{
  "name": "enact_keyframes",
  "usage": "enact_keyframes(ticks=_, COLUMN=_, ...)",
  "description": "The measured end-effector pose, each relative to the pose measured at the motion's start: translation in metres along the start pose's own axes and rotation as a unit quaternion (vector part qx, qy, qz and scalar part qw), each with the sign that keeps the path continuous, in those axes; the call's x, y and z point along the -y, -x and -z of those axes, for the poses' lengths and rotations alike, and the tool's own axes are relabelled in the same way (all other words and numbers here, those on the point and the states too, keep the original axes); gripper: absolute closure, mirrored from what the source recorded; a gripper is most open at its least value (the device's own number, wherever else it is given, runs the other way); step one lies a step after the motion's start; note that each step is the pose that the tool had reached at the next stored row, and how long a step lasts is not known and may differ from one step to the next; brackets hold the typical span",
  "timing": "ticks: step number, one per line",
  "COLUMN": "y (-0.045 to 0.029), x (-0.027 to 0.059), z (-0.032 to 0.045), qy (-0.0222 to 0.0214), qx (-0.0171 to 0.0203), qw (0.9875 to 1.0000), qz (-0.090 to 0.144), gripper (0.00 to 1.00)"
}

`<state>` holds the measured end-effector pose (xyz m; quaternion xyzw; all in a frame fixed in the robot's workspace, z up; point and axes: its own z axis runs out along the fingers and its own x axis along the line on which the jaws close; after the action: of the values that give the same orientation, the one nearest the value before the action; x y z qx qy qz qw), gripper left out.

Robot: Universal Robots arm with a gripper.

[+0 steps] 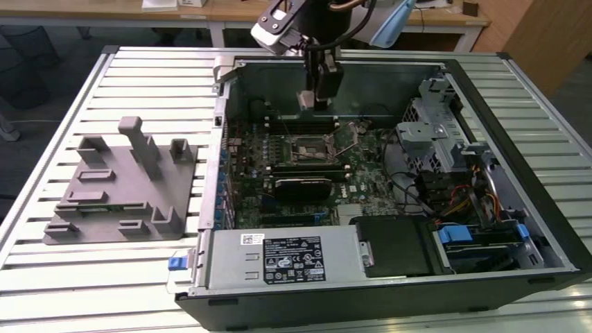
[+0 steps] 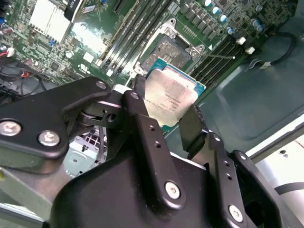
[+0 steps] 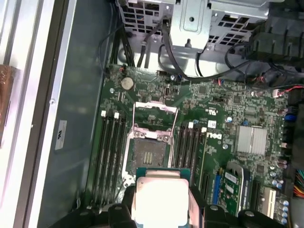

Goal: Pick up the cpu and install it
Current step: 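Pick up the cpu and move it towards the insertion slot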

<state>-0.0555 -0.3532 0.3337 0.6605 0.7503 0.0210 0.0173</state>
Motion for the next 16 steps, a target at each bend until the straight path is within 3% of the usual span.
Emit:
enact_keyframes(ticks=6, y=-0.0005, x=-0.0022, z=-0.0100, qy=0.0000, qx=0.0001, qw=1.0000, qz=-0.003, gripper=0.47)
enact_keyframes(ticks=11, y=-0.0003, x=-0.0032, z=-0.0190, qy=0.0000, qx=0.0016, qw=0.9996, qz=-0.029, gripper=0.47)
enact_keyframes(ticks=16, y=-0.0004, x=-0.0042, z=-0.0282, qy=0.0000, qx=0.0017, qw=0.9995, qz=-0.031, gripper=0.47)
